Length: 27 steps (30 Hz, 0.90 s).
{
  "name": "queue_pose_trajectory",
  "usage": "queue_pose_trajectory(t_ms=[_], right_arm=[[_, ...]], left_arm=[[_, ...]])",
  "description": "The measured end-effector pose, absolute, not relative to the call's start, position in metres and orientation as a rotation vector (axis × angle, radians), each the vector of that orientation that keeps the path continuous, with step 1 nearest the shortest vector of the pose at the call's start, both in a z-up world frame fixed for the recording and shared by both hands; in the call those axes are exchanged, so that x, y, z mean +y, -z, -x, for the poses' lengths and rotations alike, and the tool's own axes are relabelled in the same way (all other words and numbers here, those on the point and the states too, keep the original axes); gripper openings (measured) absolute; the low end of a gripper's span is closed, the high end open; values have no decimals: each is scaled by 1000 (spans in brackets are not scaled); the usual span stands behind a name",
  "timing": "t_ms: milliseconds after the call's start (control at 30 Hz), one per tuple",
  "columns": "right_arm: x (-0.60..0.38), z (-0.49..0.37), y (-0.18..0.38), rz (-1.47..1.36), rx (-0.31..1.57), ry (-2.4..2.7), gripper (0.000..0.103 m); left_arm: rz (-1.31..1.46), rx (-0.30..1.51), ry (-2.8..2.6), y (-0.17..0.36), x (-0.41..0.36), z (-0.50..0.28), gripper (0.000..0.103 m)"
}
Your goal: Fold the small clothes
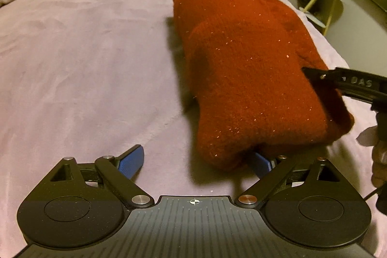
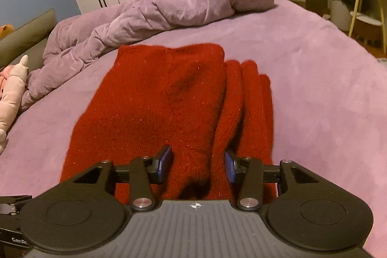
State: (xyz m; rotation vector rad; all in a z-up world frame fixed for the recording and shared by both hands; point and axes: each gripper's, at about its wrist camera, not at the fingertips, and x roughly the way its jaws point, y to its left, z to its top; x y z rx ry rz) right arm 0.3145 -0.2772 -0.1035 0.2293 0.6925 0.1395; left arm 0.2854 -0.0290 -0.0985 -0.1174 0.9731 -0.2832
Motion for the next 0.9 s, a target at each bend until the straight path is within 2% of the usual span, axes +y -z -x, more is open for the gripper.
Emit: queue_pose_trajectory(t_ms=[33, 133, 267, 433, 533, 767, 900], right_arm=[[-274, -317, 103, -211, 688, -139, 31], [-249, -311, 88, 2, 595, -66, 23], [-234, -292, 70, 206, 390, 86, 22], [-249, -314, 107, 194, 549, 128, 22], [-256, -316, 118, 165, 556, 115, 23], [-267, -298, 96, 12, 527, -1, 26], [-266, -306, 116, 30, 575, -2, 29]], left_arm=[[115, 966, 275, 98, -30, -285, 95], [110, 961, 241, 94, -32, -287, 95], [108, 960, 220, 91, -37, -290, 97], [111, 973, 213, 93, -44, -294, 97], [129, 981, 219, 96, -39, -297, 98], [152, 969, 192, 93, -30, -296, 97], [188, 985, 198, 93, -23, -296, 97]])
